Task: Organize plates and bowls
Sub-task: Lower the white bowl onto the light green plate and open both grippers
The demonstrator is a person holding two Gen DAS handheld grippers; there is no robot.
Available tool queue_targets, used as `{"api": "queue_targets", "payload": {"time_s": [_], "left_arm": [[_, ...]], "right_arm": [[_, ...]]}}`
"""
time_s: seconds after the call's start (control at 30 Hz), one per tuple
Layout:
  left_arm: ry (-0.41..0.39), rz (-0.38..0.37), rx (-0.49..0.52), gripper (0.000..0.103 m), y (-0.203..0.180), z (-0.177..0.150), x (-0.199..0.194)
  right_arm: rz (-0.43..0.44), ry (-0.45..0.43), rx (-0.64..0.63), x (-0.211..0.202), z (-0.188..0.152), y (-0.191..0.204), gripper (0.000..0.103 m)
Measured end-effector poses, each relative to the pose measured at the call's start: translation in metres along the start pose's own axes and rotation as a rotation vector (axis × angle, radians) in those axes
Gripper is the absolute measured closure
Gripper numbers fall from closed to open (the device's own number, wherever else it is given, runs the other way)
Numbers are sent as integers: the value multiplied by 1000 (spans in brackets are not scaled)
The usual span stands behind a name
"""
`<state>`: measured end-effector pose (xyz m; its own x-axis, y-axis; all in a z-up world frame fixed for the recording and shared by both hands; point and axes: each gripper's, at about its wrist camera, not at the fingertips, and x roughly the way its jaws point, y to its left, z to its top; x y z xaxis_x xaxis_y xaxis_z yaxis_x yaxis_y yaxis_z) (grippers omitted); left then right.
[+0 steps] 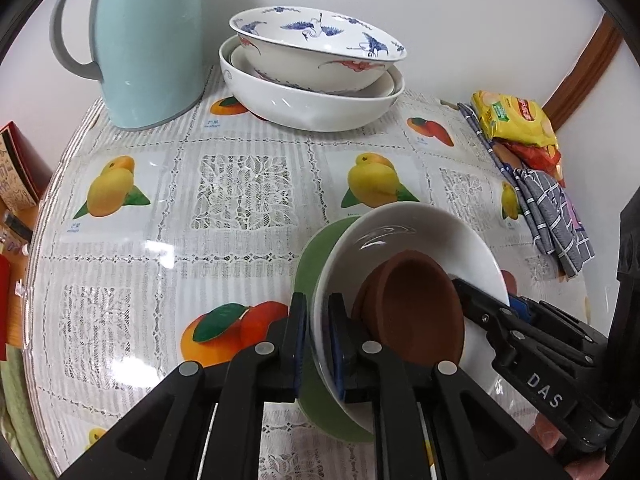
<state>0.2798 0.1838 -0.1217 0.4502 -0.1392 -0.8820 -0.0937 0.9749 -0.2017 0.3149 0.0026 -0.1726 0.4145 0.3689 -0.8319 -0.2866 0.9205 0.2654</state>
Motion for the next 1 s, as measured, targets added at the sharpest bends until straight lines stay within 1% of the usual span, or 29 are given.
{"api": "queue_targets", "payload": {"time_s": [0.1,0.13,0.17,0.2,0.23,0.27,0.3,0.33,0.37,0.43,0.57,0.6,0.63,0.7,0.73,0.8,0.9,0.93,0.97,1.0], "left_arm": [[0,-1,5,89,-1,-2,-4],[-3,4,6,85,-2,-3,-6],[-11,33,7,74,-2,-4,-9],[-23,63,7,70,-2,-5,-11],[-34,75,6,66,0,-6,-14],[-40,63,2,64,2,-7,-17],[-39,46,-5,63,4,-7,-19],[-39,34,-15,63,6,-8,-21],[-45,34,-22,63,7,-9,-25],[-58,40,-21,63,6,-12,-31],[-87,29,-19,63,2,-22,-49],[-96,26,-13,62,-1,-25,-54],[-103,23,-9,62,-2,-28,-58],[-124,18,3,58,-9,-36,-69],[-138,17,8,55,-13,-40,-75],[-159,15,15,53,-20,-50,-87],[-188,11,26,51,-31,-64,-103],[-197,13,29,49,-35,-69,-108],[-209,16,35,47,-40,-74,-113],[-220,19,41,45,-44,-78,-118]], "right_arm": [[7,-7,-10,-5,-1,1,75],[6,-8,-12,-7,-2,1,75],[6,-7,-13,-8,-3,1,74],[7,-7,-13,-9,-4,1,74],[9,-10,-12,-12,-5,1,74],[10,-13,-10,-14,-6,1,74],[13,-15,-8,-16,-7,0,72],[11,-17,-7,-18,-8,0,67],[2,-21,-9,-21,-10,1,65],[-5,-34,-18,-27,-13,3,64],[-4,-46,-25,-40,-21,5,63],[-7,-50,-27,-45,-24,6,61],[-12,-55,-28,-49,-28,6,57],[-28,-70,-24,-63,-38,5,50],[-36,-80,-23,-70,-42,5,50],[-62,-110,-27,-86,-52,2,50],[-136,-167,-29,-115,-69,-5,47],[-150,-183,-25,-124,-74,-7,46],[-159,-199,-16,-134,-79,-11,44],[-166,-212,-3,-144,-85,-15,38]]}}
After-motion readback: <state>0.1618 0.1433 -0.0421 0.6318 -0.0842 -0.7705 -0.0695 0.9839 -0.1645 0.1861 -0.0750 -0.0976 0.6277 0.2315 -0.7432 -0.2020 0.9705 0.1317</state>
